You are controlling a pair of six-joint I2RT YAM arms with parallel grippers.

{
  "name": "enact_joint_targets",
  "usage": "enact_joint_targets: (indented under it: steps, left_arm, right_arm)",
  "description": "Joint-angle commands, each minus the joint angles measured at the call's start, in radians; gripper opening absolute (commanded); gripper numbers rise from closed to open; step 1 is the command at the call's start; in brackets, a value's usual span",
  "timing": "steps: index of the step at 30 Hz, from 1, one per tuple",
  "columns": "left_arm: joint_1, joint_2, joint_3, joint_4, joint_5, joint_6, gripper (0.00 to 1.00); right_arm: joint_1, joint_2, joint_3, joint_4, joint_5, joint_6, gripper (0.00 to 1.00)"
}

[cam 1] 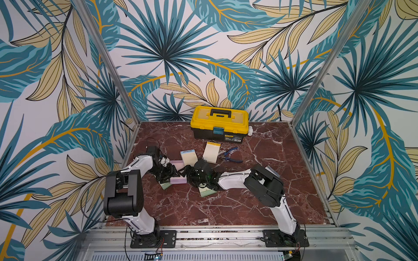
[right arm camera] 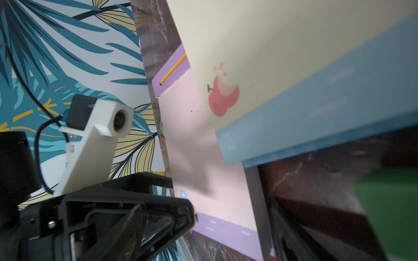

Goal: Tear off pages from different memo pads
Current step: Pick up the memo pad from the center of the board.

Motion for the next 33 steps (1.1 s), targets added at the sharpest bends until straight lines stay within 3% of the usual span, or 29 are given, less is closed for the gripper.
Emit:
enact_joint_targets:
  steps: [1, 5, 8, 11, 14, 17, 23, 25, 28, 33]
  left_arm:
    - [0.003, 0.016, 0.005, 0.025, 0.051, 0.018, 0.59]
    - [0.002, 0.022, 0.005, 0.026, 0.058, 0.018, 0.55]
    - [0.002, 0.019, 0.003, 0.027, 0.054, 0.014, 0.52]
    - [0.003, 0.024, 0.004, 0.027, 0.056, 0.013, 0.45]
    - [0.003, 0.030, 0.006, 0.023, 0.059, 0.010, 0.40]
    - [0.003, 0.029, 0.006, 0.022, 0.058, 0.008, 0.38]
    - [0.003, 0.010, -0.009, 0.037, 0.056, 0.004, 0.32]
    - [0.004, 0.009, -0.011, 0.040, 0.068, 0.004, 0.24]
    - [0.004, 0.012, -0.011, 0.051, 0.123, -0.012, 0.23]
    - [0.003, -0.013, -0.011, 0.048, 0.150, -0.037, 0.13]
  right_arm:
    - [0.009, 0.046, -0.022, 0.031, -0.033, 0.005, 0.84]
    - [0.012, 0.035, 0.002, 0.003, -0.063, -0.052, 0.79]
    - [0.016, 0.033, 0.010, 0.021, -0.074, -0.077, 0.68]
    - [0.016, 0.033, 0.004, 0.071, -0.074, -0.072, 0.69]
    - [0.019, 0.010, 0.024, 0.002, -0.066, -0.127, 0.70]
    - [0.021, -0.010, 0.016, -0.011, -0.043, -0.147, 0.58]
    - [0.021, 0.002, 0.007, 0.041, -0.043, -0.123, 0.54]
    - [0.021, 0.007, 0.007, 0.048, -0.043, -0.119, 0.55]
    - [0.021, -0.004, -0.002, 0.024, -0.035, -0.126, 0.60]
    - [0.007, -0.115, -0.055, -0.103, -0.005, -0.197, 0.66]
